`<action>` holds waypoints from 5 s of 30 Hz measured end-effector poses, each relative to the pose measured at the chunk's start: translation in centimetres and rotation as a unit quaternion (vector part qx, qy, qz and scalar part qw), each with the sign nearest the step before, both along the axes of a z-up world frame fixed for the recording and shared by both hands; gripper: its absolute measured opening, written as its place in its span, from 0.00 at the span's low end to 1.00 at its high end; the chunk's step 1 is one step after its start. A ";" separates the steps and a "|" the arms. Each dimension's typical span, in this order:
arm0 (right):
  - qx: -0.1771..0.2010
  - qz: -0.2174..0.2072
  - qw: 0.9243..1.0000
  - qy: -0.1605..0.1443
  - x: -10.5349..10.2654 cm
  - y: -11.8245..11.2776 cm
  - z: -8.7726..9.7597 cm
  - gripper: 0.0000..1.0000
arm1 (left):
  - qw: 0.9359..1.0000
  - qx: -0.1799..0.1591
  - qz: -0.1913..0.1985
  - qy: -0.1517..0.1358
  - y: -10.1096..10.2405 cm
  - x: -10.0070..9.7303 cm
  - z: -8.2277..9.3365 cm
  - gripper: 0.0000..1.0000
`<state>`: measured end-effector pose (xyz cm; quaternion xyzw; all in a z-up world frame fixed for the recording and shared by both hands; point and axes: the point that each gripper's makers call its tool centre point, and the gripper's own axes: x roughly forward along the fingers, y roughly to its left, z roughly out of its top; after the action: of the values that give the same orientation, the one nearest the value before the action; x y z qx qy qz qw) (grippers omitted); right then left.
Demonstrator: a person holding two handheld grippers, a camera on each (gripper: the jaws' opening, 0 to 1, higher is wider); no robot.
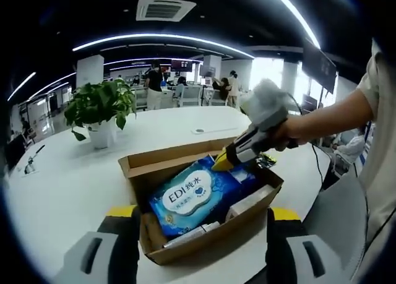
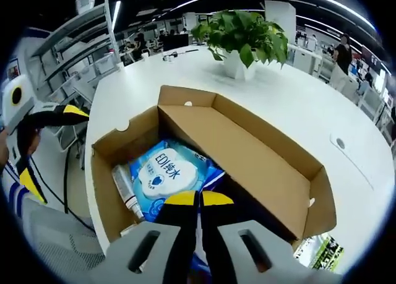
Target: Operate the shoe box by opening the lid, removing the specified soft item, and placing it in the target area until the item is outside and the box remains undamaged.
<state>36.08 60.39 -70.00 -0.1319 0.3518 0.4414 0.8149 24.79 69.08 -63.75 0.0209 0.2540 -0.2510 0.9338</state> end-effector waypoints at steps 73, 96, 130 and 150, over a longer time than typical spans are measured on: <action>0.007 -0.061 0.997 -0.056 -0.5 -8.1 1.3 0.00 | 0.963 -0.084 -0.005 0.258 -4.6 7.0 -11.8 0.04; 0.065 -0.083 0.994 -0.026 -1.3 -7.6 3.2 0.00 | 0.970 -0.088 0.000 0.228 -3.4 5.6 -7.7 0.00; 0.126 -0.149 0.980 -0.041 0.5 -14.1 8.8 0.00 | 0.981 -0.103 -0.042 0.156 -10.2 6.5 1.1 0.00; 0.126 -0.197 0.971 -0.048 1.2 -19.9 9.8 0.00 | 0.979 -0.104 -0.087 0.153 -15.2 7.9 1.8 0.00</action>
<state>37.32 40.46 -60.23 0.0229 0.2725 0.3063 0.9118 32.74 53.86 -61.93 -0.0933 0.3637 -0.3563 0.8556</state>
